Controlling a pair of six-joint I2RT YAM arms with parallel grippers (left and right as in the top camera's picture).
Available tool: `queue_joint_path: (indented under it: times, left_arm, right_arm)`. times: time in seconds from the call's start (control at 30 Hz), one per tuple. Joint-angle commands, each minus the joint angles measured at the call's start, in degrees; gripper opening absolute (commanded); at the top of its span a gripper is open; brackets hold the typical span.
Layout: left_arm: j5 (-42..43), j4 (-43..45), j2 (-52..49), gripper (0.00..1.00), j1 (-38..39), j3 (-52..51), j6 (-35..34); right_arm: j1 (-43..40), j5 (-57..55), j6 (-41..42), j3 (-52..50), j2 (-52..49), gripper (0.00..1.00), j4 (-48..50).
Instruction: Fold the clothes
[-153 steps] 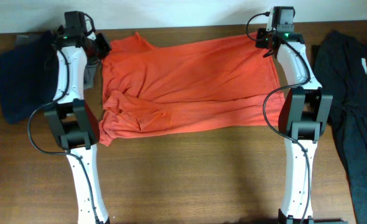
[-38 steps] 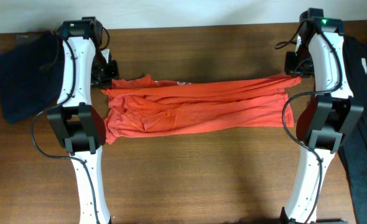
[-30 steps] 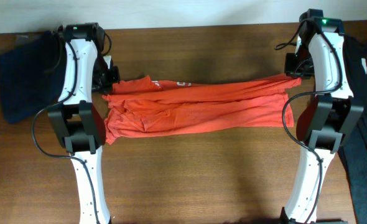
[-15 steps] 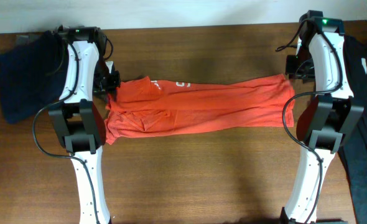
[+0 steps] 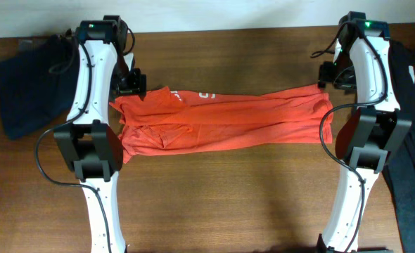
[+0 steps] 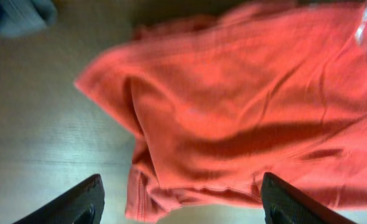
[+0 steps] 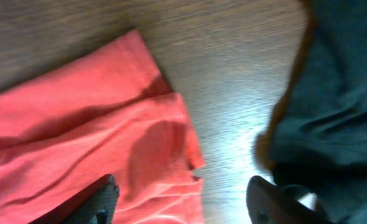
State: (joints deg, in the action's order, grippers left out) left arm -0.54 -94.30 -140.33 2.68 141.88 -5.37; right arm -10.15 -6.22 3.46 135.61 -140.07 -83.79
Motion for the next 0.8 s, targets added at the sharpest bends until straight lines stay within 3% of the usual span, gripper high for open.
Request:
queue_joint_path:
  times: [0.0, 0.17, 0.63, 0.77]
  left_arm:
    - [-1.0, 2.6, 1.2, 0.86, -0.8, -0.4, 0.3]
    - [0.0, 5.3, 1.2, 0.86, -3.4, -2.3, 0.3]
    - [16.5, 17.9, 1.2, 0.86, -9.7, -14.5, 2.5]
    - [17.7, 19.3, 1.2, 0.71, -9.6, -14.5, 2.4]
  right_arm:
    - [-0.3, 7.2, 0.4, 1.3, 2.9, 0.79, -0.3]
    - [-0.3, 13.2, 0.4, 0.7, 2.9, 0.88, -2.0]
    - [2.7, 16.4, -0.1, 0.1, 2.8, 0.93, -2.3]
    - [3.5, 15.9, -0.3, 0.1, 2.8, 0.93, -2.3]
